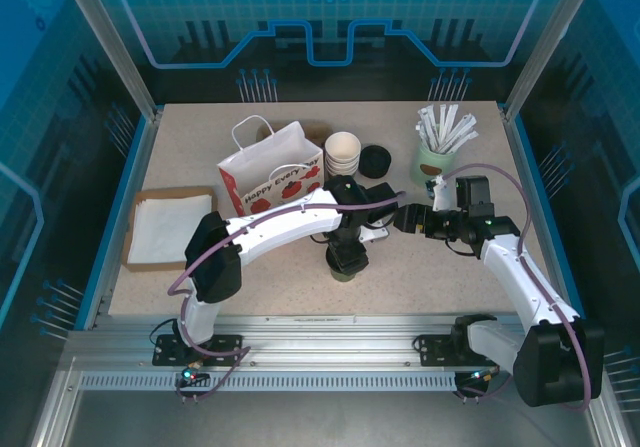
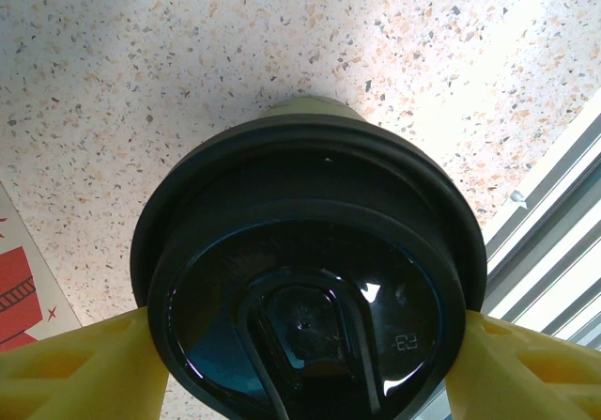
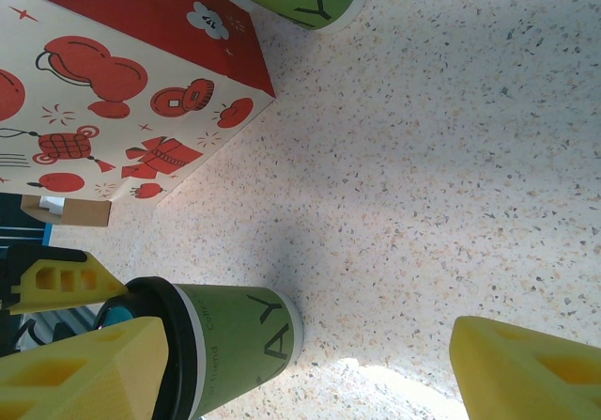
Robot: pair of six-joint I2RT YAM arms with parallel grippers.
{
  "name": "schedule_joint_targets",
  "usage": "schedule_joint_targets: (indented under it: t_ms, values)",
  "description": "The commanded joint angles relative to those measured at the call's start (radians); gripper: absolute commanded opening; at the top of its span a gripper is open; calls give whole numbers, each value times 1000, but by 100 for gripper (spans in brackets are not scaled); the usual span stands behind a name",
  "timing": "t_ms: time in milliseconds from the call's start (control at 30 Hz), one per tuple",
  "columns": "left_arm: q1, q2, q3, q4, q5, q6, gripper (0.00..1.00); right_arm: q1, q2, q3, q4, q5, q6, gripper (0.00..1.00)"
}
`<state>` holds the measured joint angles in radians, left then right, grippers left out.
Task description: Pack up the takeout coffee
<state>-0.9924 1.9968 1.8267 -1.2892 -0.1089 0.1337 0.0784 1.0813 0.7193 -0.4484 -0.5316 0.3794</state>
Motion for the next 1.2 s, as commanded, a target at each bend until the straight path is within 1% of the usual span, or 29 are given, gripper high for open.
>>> schedule_joint_targets:
  t_ms: [0,433,567,733,867,967,1167]
  values:
    - [-9,40,15,-36,9,12,73,4,2,-8,-9,-20,-20,80]
    - [-8,45,14,-33,8,12,74,7,0,-6,-9,-19,-19,80]
    - [-8,46,13,-33,10,12,70,6,0,-7,-8,-18,-19,80]
    - [-8,40,15,-37,11,13,63,6,0,-8,-9,-19,-19,80]
    - [-8,5,25,-64,-3,21,60,6,-1,0,-13,-20,-17,80]
    - [-8,-47,45,-85,12,32,58,9,-9,11,-19,-17,-14,80]
    - [-8,-144,141,-199,11,74,55,27,-45,57,-52,30,-10,80]
